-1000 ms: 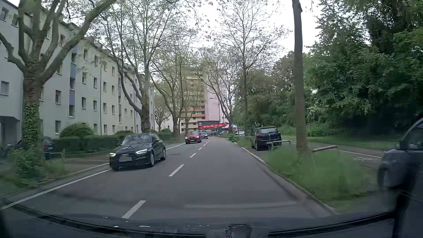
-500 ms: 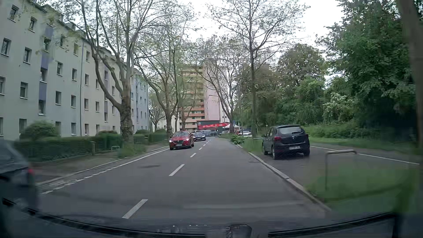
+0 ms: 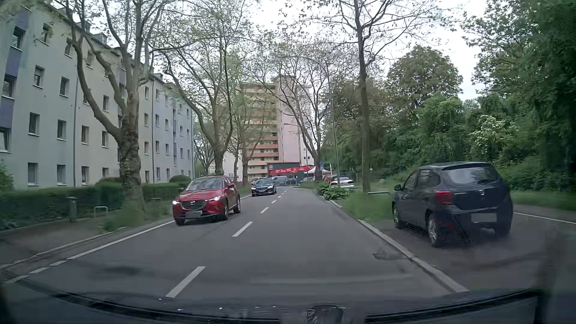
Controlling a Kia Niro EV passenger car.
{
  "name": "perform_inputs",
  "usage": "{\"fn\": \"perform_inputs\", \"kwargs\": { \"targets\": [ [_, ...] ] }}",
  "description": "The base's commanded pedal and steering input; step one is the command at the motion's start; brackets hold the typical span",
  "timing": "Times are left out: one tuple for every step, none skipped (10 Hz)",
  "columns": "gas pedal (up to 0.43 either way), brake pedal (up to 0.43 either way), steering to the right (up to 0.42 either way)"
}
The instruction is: Follow the waypoints while adhering to traffic rules and regulations
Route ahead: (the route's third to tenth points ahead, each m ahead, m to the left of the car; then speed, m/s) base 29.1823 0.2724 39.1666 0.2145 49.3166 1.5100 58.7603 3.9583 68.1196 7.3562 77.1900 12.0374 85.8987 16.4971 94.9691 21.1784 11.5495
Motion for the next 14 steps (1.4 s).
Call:
{"fn": "perform_inputs", "kwargs": {
  "targets": [
    [0.059, 0.0, -0.003],
    [0.059, 0.0, -0.003],
    [0.067, 0.0, -0.001],
    [0.067, 0.0, 0.0],
    [0.067, 0.0, 0.001],
    [0.067, 0.0, 0.0],
    [0.067, 0.0, 0.0],
    [0.067, 0.0, 0.0],
    [0.067, 0.0, 0.0],
    [0.067, 0.0, 0.001],
    [0.067, 0.0, 0.001],
    [0.067, 0.0, 0.002],
    [0.067, 0.0, 0.002],
    [0.079, 0.0, 0.002]
  ]
}}
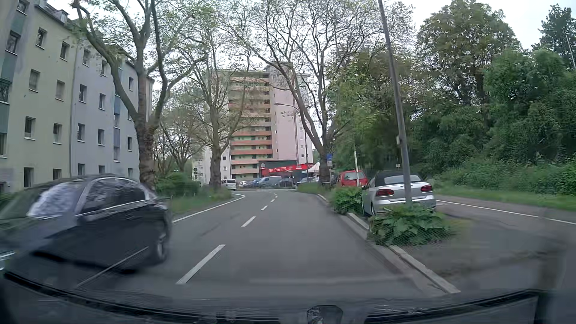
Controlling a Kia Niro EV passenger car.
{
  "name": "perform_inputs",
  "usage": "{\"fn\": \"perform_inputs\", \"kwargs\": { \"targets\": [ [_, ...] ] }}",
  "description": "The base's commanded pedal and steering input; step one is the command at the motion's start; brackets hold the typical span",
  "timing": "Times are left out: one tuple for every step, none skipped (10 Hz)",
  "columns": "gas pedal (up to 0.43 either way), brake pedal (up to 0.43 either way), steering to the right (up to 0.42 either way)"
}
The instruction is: Follow the waypoints while adhering to traffic rules and regulations
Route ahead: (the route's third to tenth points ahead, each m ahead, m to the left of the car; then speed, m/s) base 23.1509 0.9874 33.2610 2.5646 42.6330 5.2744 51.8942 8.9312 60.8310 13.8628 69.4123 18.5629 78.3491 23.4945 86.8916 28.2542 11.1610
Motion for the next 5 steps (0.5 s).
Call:
{"fn": "perform_inputs", "kwargs": {
  "targets": [
    [0.079, 0.0, 0.002],
    [0.079, 0.0, 0.002],
    [0.079, 0.0, 0.002],
    [0.079, 0.0, 0.002],
    [0.079, 0.0, 0.002]
  ]
}}
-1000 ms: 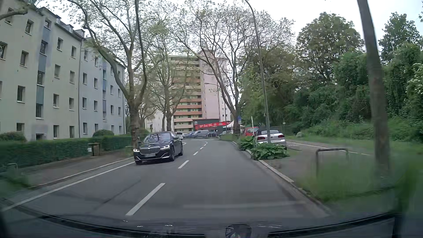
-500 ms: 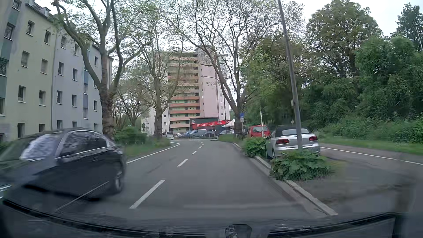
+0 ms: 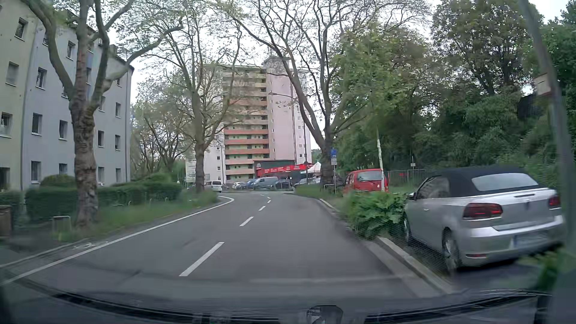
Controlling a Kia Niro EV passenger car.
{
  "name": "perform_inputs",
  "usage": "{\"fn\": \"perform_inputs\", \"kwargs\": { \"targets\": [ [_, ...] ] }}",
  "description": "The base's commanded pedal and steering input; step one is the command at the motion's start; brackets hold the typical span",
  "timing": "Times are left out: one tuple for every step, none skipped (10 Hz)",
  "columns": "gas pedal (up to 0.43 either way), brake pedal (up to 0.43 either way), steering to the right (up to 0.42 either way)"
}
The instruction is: Follow the waypoints while adhering to traffic rules and regulations
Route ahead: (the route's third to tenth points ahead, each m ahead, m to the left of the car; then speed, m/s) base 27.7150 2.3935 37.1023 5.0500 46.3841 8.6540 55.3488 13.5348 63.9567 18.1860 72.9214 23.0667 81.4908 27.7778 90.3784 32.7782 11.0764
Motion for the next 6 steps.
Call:
{"fn": "perform_inputs", "kwargs": {
  "targets": [
    [0.079, 0.0, 0.002],
    [0.079, 0.0, 0.003],
    [0.079, 0.0, 0.003],
    [0.079, 0.0, 0.003],
    [0.067, 0.0, 0.003],
    [0.047, 0.0, 0.003]
  ]
}}
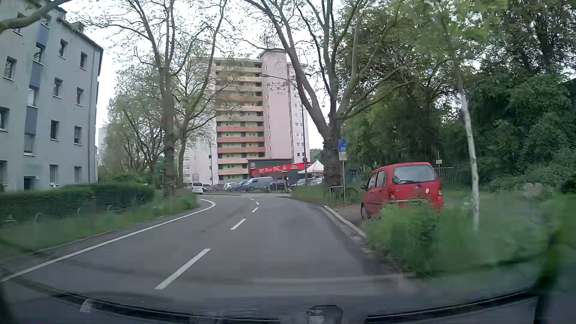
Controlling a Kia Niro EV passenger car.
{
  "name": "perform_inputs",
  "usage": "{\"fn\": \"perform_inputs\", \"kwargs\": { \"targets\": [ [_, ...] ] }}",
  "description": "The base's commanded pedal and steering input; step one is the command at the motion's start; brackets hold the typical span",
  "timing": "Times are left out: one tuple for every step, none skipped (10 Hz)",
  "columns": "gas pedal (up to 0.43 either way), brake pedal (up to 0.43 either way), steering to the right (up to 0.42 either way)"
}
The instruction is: Follow the waypoints while adhering to traffic rules and regulations
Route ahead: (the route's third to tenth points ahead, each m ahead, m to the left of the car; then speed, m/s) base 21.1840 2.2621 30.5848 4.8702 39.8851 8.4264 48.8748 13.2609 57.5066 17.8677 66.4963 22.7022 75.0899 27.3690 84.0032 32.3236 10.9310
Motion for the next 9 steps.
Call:
{"fn": "perform_inputs", "kwargs": {
  "targets": [
    [0.0, 0.0, 0.0],
    [0.0, 0.0, 0.0],
    [0.0, 0.0, 0.0],
    [0.0, 0.0, -0.005],
    [0.0, 0.0, -0.01],
    [0.0, 0.0, -0.014],
    [0.0, 0.0, -0.018],
    [0.0, 0.0, -0.022],
    [0.0, 0.0, -0.025]
  ]
}}
